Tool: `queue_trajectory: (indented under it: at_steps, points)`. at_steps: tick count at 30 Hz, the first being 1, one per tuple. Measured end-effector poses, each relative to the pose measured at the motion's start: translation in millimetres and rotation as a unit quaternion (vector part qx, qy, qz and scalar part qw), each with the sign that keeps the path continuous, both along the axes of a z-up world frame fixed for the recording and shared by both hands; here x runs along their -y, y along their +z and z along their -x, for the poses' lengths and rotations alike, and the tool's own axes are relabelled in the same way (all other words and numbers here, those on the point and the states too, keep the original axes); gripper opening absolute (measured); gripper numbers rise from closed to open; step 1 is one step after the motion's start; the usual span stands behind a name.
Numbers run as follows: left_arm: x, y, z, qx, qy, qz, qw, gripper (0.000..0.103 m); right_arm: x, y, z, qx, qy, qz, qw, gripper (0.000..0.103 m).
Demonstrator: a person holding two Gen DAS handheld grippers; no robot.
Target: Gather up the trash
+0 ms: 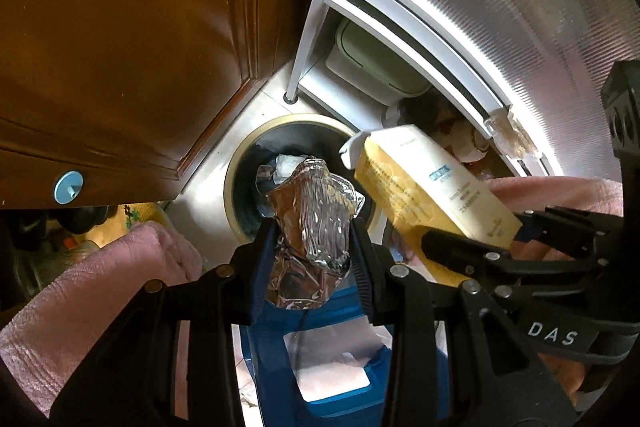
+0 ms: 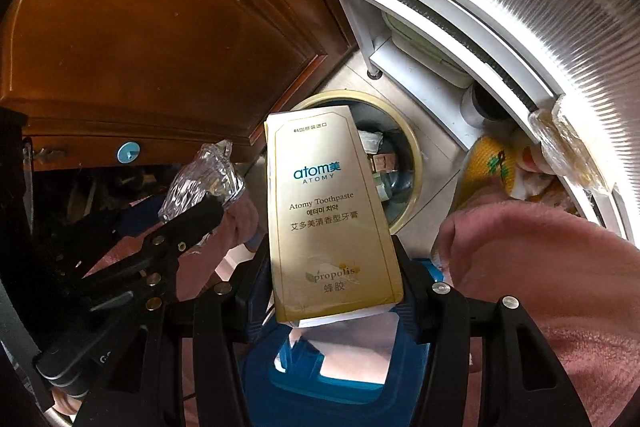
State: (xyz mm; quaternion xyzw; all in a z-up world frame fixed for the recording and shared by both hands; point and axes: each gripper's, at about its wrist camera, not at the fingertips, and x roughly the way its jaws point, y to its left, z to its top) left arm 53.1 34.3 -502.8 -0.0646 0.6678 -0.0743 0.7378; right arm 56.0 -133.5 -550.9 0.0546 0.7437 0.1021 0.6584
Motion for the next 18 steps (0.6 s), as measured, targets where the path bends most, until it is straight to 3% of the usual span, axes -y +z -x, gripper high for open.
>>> queue_trajectory:
  at_steps: [2, 6, 9, 11, 18]
  points:
    - [-1.0, 0.6, -1.2, 0.0, 0.003, -0.002, 1.0, 0.033, 2.6, -0.4, 0.2, -0.004, -0.007, -0.008, 1.0, 0.056]
    - [-3.0, -0.9, -2.0, -0.005, 0.008, -0.009, 0.9999, 0.034, 13.3, 1.6, -2.8, 0.002, -0.036, -0.015, 0.999, 0.072]
    - [-5.6, -2.5, -3.0, -0.009, 0.012, -0.014, 0.9998, 0.039, 20.3, 4.5, -5.4, 0.006, -0.054, -0.018, 0.998, 0.072]
    - [-6.7, -2.1, -3.4, -0.007, 0.015, -0.015, 0.9997, 0.051, 23.9, 3.3, -6.1, 0.001, -0.06, -0.02, 0.998, 0.072]
    - [-10.4, -0.7, -3.7, -0.002, 0.021, -0.02, 0.9996, 0.058, 20.4, 6.4, -5.0, 0.003, -0.048, -0.015, 0.999, 0.072]
